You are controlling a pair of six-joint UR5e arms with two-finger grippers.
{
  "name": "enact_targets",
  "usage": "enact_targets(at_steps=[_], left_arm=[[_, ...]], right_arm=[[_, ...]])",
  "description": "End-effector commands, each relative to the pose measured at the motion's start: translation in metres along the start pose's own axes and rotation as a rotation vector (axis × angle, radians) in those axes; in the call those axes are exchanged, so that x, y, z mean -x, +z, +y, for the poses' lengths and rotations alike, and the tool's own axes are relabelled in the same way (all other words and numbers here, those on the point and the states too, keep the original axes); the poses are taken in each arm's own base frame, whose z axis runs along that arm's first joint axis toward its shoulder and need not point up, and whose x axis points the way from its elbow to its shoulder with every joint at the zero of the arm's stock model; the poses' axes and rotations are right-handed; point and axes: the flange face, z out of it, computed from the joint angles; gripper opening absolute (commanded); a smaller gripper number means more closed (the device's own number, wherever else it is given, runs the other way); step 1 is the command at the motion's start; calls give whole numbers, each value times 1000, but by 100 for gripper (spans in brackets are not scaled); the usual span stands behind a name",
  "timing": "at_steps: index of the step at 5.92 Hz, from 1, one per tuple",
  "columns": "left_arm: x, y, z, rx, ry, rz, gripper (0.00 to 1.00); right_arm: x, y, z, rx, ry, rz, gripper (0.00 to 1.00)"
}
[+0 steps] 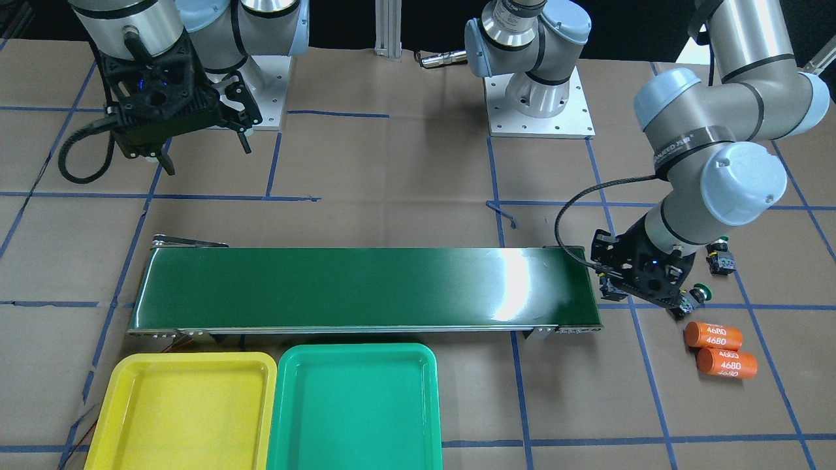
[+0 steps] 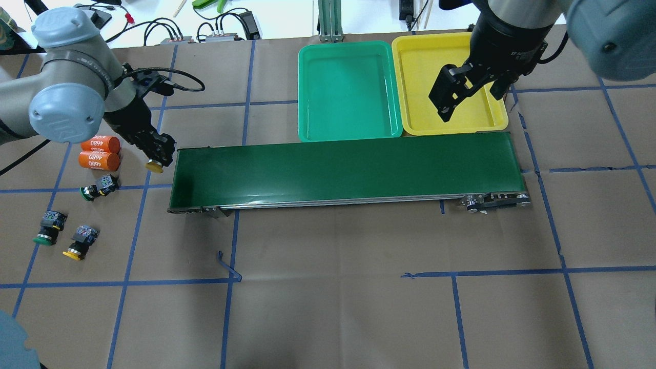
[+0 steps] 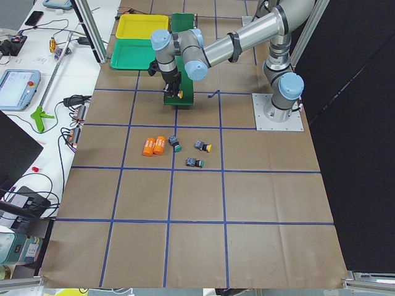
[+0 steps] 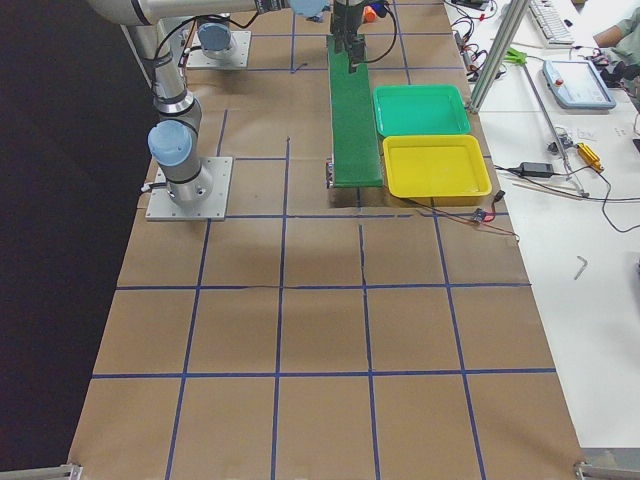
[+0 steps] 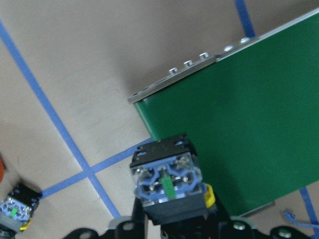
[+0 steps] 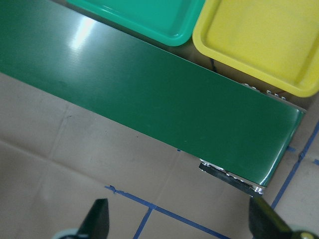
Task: Sort buttons by color to trays
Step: 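Carry the yellow button onto the belt while the right gripper lowers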
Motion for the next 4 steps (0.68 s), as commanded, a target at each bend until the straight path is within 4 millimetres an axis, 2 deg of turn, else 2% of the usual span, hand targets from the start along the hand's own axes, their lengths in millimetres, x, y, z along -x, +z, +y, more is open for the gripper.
enact_targets(at_steps=[1, 3, 4], left_arm=[[-52, 9, -35, -3, 493, -7, 2], [-82, 18, -45, 5, 781, 5, 0], [-97, 27, -56, -9, 935, 18, 0]], right_arm=[[26, 25, 1, 32, -460, -43, 100], [46, 46, 1, 59, -819, -80, 100], [54, 72, 4, 75, -915, -104, 100]])
